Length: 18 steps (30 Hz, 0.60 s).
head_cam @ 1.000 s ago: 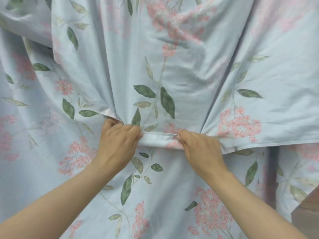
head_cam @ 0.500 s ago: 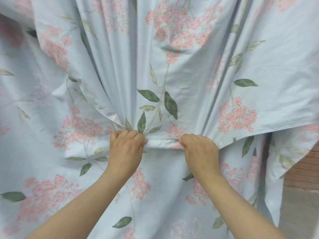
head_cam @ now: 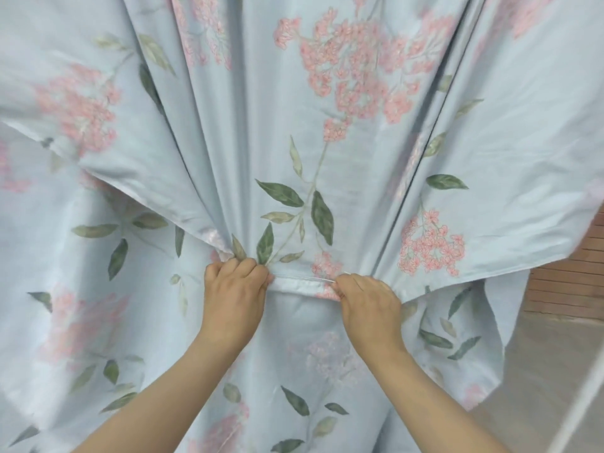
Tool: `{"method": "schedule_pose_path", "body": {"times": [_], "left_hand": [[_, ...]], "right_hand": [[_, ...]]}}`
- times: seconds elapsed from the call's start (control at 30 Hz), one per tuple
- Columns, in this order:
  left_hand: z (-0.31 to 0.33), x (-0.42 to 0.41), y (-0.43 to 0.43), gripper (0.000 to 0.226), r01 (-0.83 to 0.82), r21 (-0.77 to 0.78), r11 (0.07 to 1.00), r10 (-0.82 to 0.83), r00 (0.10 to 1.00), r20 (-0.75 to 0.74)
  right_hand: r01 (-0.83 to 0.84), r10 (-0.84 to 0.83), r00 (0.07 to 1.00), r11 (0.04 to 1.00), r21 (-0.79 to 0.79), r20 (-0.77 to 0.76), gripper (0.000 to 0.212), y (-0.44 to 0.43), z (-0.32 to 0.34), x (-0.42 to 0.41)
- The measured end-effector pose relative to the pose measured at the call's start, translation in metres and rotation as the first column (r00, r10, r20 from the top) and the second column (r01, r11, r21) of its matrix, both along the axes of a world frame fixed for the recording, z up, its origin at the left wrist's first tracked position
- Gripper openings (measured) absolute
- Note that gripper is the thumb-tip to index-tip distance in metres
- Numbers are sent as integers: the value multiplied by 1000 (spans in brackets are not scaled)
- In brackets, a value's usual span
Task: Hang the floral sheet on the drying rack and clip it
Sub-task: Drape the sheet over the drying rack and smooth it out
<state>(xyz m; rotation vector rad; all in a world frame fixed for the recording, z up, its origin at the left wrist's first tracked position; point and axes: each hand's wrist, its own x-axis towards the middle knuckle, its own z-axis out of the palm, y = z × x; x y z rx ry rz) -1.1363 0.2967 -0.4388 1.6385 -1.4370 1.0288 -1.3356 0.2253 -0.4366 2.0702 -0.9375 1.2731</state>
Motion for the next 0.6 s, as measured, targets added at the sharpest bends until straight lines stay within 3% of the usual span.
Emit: {"method": "schedule_pose_path", "body": {"times": [0.23, 0.6], "left_hand": [[-29, 3, 0, 21, 29, 11, 1000, -28, 998, -51], [-76, 2, -9, 29, 74, 21, 997, -72, 994, -78]], "right_hand": [[3, 0, 999, 996, 87, -40, 34, -3, -26, 5], [16, -11, 998, 997, 80, -67, 19, -9, -71, 2]]}}
